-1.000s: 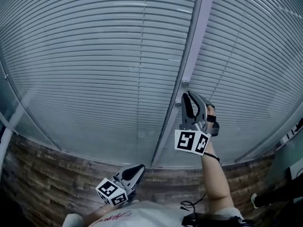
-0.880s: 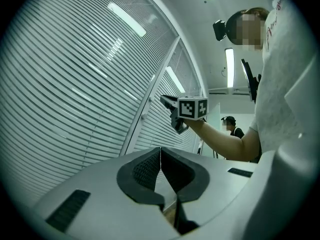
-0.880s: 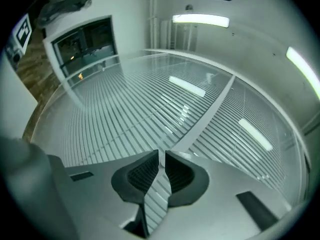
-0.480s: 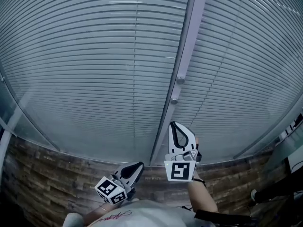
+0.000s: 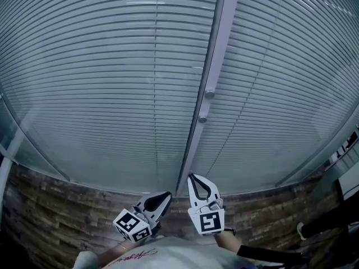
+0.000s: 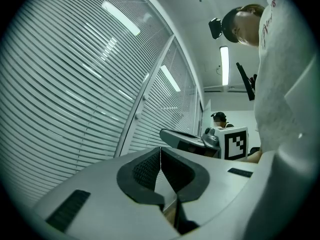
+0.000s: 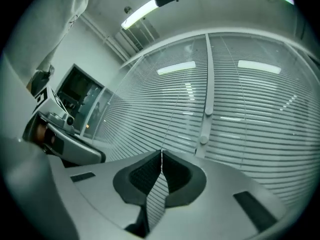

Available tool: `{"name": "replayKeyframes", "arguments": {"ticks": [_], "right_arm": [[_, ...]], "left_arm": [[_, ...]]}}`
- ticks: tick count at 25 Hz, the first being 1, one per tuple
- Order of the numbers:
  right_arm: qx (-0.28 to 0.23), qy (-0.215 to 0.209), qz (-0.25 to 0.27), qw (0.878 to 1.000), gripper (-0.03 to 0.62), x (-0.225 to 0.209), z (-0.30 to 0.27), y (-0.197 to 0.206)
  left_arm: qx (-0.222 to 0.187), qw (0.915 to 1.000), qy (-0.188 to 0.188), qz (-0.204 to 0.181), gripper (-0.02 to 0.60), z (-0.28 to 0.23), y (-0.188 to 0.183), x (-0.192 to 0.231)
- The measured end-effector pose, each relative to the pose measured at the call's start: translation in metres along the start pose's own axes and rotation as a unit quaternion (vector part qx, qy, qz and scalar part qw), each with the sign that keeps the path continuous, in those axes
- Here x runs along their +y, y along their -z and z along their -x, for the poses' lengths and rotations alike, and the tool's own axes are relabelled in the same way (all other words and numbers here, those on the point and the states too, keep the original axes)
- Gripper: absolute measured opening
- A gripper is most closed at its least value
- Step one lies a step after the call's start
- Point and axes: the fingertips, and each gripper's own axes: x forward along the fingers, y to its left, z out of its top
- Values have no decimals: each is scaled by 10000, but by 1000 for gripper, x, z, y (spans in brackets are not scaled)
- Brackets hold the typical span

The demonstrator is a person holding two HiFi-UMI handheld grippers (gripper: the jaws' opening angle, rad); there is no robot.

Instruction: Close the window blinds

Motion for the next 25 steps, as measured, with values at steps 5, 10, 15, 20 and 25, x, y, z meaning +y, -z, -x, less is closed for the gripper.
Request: {"name": "replayKeyframes", "arguments": {"ticks": [5, 10, 15, 20, 25], "right_arm": [[98, -108, -458, 9988, 20, 4, 8, 12], [23, -96, -512, 9986, 19, 6, 15, 19], [177, -183, -436, 9987, 18, 12, 21, 30], [297, -247, -453, 9982, 18, 11, 28, 33], [266, -335, -311, 9986, 18, 16, 37, 33]], "left_arm": [[10, 10000, 6, -4, 18, -3, -1, -4], [14, 10000, -15, -33, 18, -4, -2, -8], [4, 10000, -63, -40, 18, -6, 1, -9], [-86, 9998, -198, -29, 18, -5, 0, -13], [-276, 9990, -322, -156, 18, -3, 0, -21]]}}
